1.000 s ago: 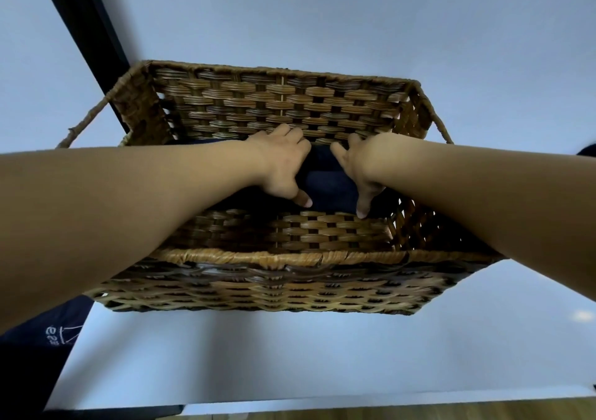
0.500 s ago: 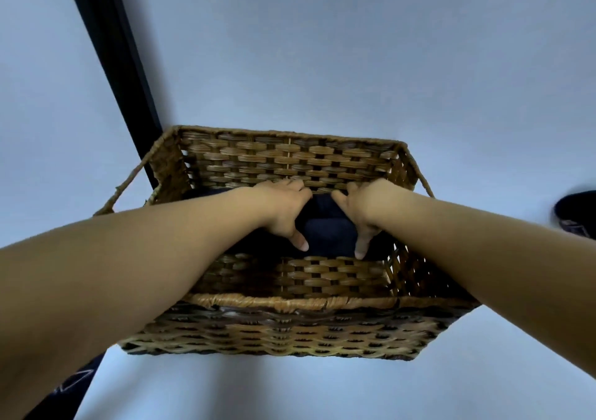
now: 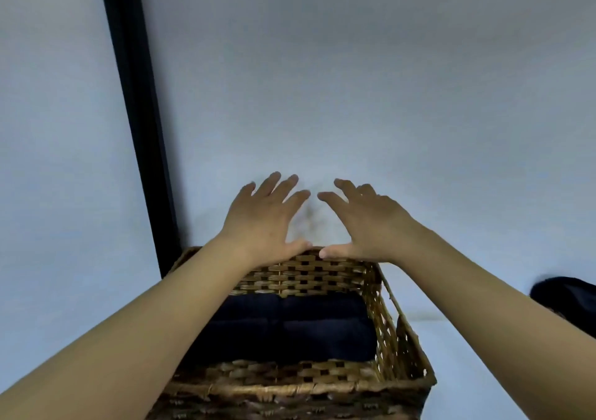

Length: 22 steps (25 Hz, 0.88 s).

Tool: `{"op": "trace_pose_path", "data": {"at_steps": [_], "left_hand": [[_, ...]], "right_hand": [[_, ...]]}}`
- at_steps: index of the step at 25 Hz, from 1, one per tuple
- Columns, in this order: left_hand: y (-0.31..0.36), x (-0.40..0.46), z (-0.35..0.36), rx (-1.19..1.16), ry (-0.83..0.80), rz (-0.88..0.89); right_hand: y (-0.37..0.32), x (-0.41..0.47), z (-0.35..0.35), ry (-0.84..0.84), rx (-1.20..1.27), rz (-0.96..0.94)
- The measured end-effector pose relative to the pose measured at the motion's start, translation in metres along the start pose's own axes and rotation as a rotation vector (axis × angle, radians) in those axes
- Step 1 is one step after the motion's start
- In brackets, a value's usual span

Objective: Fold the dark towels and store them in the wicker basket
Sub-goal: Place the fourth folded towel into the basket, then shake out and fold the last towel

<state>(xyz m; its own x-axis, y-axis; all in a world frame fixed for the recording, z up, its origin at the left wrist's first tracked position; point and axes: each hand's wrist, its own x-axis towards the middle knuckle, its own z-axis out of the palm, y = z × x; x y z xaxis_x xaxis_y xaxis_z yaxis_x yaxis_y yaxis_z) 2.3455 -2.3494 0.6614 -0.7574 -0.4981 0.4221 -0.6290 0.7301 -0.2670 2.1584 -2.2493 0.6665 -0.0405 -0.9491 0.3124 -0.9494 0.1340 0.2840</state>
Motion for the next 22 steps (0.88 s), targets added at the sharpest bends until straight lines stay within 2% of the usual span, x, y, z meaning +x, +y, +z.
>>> {"op": "trace_pose_path", "data": {"at_steps": [6,12,17,22], "left_hand": [[0.052,0.013,-0.006,-0.061,0.023,0.037],[0.162,0.049,0.0,-0.107,-0.019,0.088],[0.29,0.088,0.014,-0.168,-0.009,0.098],[0.428,0.123,0.068,-0.332,-0.183,0.189]], "right_hand": [[0.038,-0.044,0.002,0.054,0.007,0.07],[0.117,-0.116,0.031,0.023,0.073,0.16],[0.233,-0.195,0.092,-0.075,0.158,0.301],[0.339,-0.284,0.181,-0.224,0.187,0.567]]}}
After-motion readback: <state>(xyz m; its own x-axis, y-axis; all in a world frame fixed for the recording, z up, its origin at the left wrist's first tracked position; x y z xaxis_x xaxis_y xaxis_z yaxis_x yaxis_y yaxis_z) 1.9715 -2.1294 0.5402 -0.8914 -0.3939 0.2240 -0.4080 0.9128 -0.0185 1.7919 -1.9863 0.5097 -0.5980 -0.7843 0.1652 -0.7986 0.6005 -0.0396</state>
